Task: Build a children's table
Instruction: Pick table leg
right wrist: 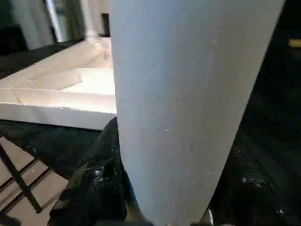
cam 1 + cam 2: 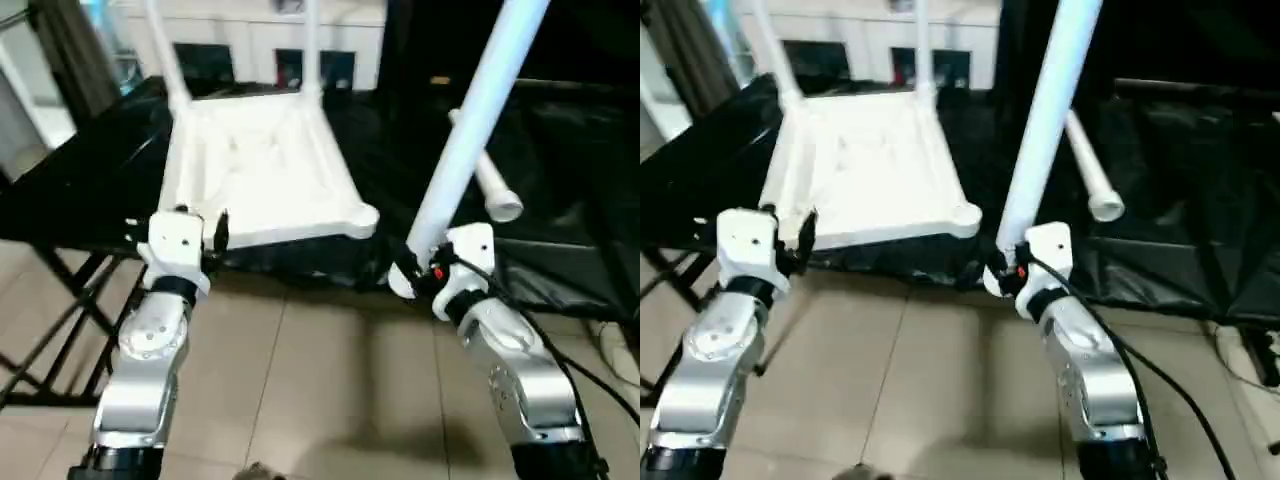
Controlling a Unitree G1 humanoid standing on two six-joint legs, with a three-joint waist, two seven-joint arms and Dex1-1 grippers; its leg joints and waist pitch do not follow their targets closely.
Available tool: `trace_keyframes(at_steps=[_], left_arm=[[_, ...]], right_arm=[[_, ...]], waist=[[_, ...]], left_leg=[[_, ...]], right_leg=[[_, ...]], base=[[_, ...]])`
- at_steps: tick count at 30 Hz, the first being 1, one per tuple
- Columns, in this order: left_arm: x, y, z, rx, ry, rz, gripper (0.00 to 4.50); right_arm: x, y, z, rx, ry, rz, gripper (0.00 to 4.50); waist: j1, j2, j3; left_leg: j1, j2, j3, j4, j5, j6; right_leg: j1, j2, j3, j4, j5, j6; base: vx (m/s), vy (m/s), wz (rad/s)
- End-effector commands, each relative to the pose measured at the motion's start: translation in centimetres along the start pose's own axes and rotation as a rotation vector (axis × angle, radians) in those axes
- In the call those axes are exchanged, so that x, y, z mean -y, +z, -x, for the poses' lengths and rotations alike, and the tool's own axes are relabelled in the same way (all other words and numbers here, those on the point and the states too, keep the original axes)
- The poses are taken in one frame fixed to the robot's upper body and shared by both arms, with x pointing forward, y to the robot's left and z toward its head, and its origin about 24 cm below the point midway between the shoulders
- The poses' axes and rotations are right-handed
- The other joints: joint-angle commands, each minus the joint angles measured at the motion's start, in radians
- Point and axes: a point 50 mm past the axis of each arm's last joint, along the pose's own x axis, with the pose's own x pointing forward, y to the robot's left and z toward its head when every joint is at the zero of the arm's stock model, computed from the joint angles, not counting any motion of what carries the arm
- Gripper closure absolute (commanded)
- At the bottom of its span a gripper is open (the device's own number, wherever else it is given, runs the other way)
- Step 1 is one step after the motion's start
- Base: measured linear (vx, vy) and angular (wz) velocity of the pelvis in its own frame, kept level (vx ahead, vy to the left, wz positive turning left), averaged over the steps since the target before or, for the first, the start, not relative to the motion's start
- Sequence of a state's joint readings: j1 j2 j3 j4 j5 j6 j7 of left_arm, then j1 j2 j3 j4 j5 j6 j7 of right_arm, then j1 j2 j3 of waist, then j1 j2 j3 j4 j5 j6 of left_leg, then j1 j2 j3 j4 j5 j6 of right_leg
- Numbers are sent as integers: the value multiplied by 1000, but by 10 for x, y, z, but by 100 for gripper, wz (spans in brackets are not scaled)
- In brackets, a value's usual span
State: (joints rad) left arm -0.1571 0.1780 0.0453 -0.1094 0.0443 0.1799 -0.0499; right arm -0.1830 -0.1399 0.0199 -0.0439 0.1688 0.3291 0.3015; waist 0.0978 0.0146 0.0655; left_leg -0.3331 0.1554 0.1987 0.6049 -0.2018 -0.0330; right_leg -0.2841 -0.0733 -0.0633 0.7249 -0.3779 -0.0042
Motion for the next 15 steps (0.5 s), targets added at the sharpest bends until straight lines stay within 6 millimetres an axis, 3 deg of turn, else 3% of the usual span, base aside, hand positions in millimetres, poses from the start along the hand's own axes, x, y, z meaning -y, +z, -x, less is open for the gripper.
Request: trace_keyframes(at_steps=[1, 2, 3, 4, 5, 6, 7, 8, 9, 10, 11, 12, 13, 14, 15], left_arm=[[-1, -3, 2, -20, -2, 1, 156], [-1, -3, 2, -20, -3, -1, 156], [-1, -3, 2, -20, -3, -1, 156], [-2, -3, 2, -23, -1, -4, 156], [-3, -3, 3, -24, 0, -4, 156], [-3, -3, 3, -25, 0, -4, 156], [-3, -3, 3, -25, 0, -4, 156], [-3, -3, 3, -25, 0, -4, 156], [-4, -3, 3, -26, -2, -4, 156], [-4, -4, 3, -28, -3, -5, 156], [-4, -4, 3, -28, -3, -5, 156], [-4, -4, 3, -31, -4, -6, 156], [-4, -5, 3, -32, -5, -7, 156], [-4, -5, 3, -32, -6, -6, 156], [-4, -5, 3, -34, -11, -3, 156]], right_arm=[[-2, 6, -1, 16, 22, 4, 261], [-2, 6, -1, 12, 30, 15, 261], [-2, 6, -1, 10, 33, 19, 261], [-4, 5, 0, 2, 53, 38, 261], [-5, 4, 0, 0, 57, 37, 261], [-5, 4, 0, 0, 55, 27, 261], [-4, 4, 0, 1, 50, 10, 261], [-4, 4, 0, 1, 50, 10, 261], [-3, 4, -1, 3, 44, -1, 261], [-3, 4, -1, 4, 43, -1, 261], [-3, 4, -1, 4, 43, -1, 261], [-2, 5, 0, 5, 42, 2, 261], [-2, 5, 0, 5, 42, 3, 261], [-1, 5, 0, 5, 42, 4, 261], [-1, 5, 0, 5, 42, 6, 261]], waist=[[12, -13, -5], [31, -26, -25], [52, -6, -16], [67, 6, -49], [64, 22, -62], [43, 71, -92], [-42, 74, -112], [-34, 75, -115], [-38, 61, -111], [-35, 60, -101], [-37, 50, -94], [-38, 28, -79], [-32, -34, -76], [-12, -58, -71], [12, -47, -80]], left_leg=[[56, 12, -41, 134, -395, 41], [-112, -30, -105, 190, -117, 88], [-108, -8, -112, 156, -103, 77], [-80, -4, -101, 67, -92, 99], [-60, 3, -95, 22, -57, 106], [58, 54, -134, -64, -8, 151], [192, 169, -278, -82, -1, 348], [190, 164, -289, -61, 34, 411], [168, 151, -270, -54, 168, 494], [146, 132, -242, -62, 173, 488], [129, 117, -214, -72, 158, 478], [103, 64, -157, -73, 74, 420], [49, -40, -96, -49, -132, 312], [9, -93, -68, 13, -218, 260], [-19, -93, -100, 125, -201, 176]], right_leg=[[-61, -204, 122, -319, -944, -86], [100, -189, 176, -276, -901, -117], [91, -193, 162, -280, -836, -115], [113, -103, 117, -246, -465, -191], [111, -64, 87, -236, -343, -197], [50, 9, 15, -178, -114, -128], [-112, 29, -11, -5, -103, -22], [-127, 19, -7, 21, -90, 8], [-191, -8, 11, 59, 24, 97], [-196, -6, 11, 64, 65, 108], [-198, -6, 14, 54, 116, 101], [-189, -16, 25, -19, 252, 23], [-80, -32, 84, -123, 248, -7], [-29, -67, 141, -187, -5, -17], [30, -163, 225, -228, -256, -188]], base=[[141, -78, -10], [150, -13, -11], [150, -13, -11], [151, -12, 15], [145, 10, 36], [145, 10, 36], [181, 23, 16], [184, -7, -7], [184, -7, -7], [171, -16, -6], [156, -31, -2], [156, -31, -2], [148, -76, -2], [172, -93, 9], [172, -93, 9]])
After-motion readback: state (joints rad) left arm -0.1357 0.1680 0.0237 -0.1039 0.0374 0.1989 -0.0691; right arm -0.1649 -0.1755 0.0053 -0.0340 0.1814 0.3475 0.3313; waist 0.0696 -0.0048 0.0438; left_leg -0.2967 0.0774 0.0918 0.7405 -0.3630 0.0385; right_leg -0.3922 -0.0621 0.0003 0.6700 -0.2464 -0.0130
